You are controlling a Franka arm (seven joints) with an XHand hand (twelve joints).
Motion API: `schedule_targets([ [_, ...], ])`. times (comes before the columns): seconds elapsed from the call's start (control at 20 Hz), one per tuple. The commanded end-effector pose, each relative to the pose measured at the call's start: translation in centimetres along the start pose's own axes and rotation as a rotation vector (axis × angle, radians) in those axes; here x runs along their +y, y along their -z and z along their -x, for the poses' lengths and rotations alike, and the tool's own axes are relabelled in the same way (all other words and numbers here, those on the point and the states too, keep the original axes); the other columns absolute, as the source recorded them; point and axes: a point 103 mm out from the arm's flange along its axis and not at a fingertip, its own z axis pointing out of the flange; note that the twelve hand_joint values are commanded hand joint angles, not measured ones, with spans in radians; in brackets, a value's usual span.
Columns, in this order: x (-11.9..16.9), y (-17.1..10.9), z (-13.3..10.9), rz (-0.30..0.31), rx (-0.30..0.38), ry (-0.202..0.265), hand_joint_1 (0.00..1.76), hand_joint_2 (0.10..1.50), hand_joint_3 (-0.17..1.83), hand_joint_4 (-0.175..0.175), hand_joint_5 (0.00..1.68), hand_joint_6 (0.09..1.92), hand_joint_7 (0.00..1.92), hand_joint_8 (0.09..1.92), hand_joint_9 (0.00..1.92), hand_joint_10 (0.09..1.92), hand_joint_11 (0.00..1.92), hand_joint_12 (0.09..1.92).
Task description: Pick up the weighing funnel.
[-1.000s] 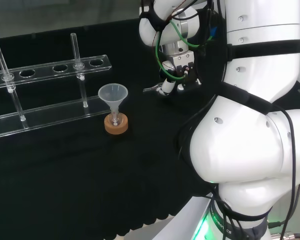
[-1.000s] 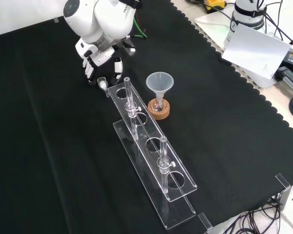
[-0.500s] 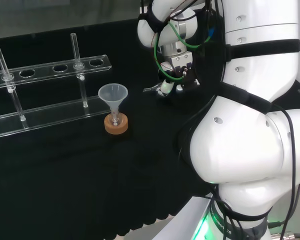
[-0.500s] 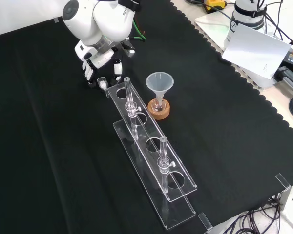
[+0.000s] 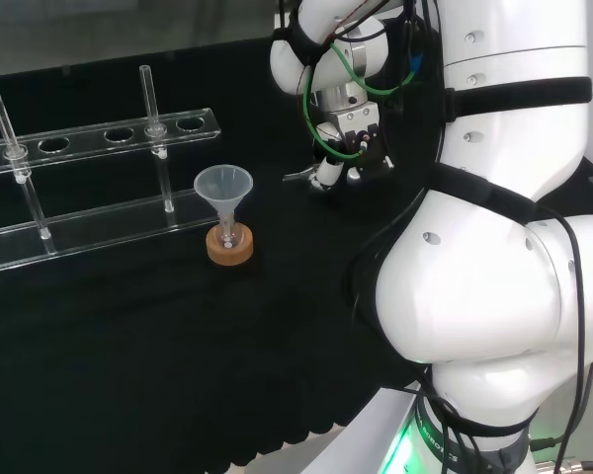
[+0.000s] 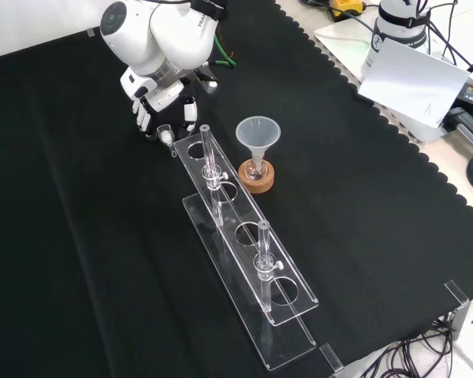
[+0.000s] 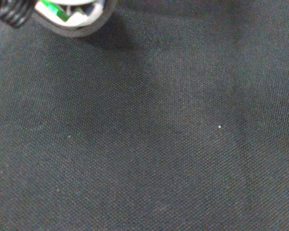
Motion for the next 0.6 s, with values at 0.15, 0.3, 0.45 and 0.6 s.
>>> schedule_targets([
  [0.15, -0.02, -0.09, 0.42, 0.007, -0.010, -0.006, 0.85, 0.70, 0.57, -0.001, 0.83, 0.72, 0.60, 0.71, 0.85, 0.50, 0.59, 1.29],
  [0.3, 0.01, 0.02, 0.17, 0.016, -0.019, -0.010, 0.92, 0.82, 0.45, 0.072, 0.97, 0.77, 0.72, 0.68, 0.94, 0.47, 0.63, 1.27],
  [0.45, 0.05, 0.10, -0.06, 0.021, -0.039, -0.013, 1.02, 0.99, 0.16, 0.162, 1.04, 0.88, 0.89, 0.66, 1.09, 0.45, 0.73, 1.22],
  [0.6, 0.22, 0.00, -0.33, -0.013, -0.073, -0.018, 1.06, 0.99, 0.11, 0.175, 1.13, 0.78, 1.19, 0.54, 1.36, 0.34, 0.97, 1.02],
])
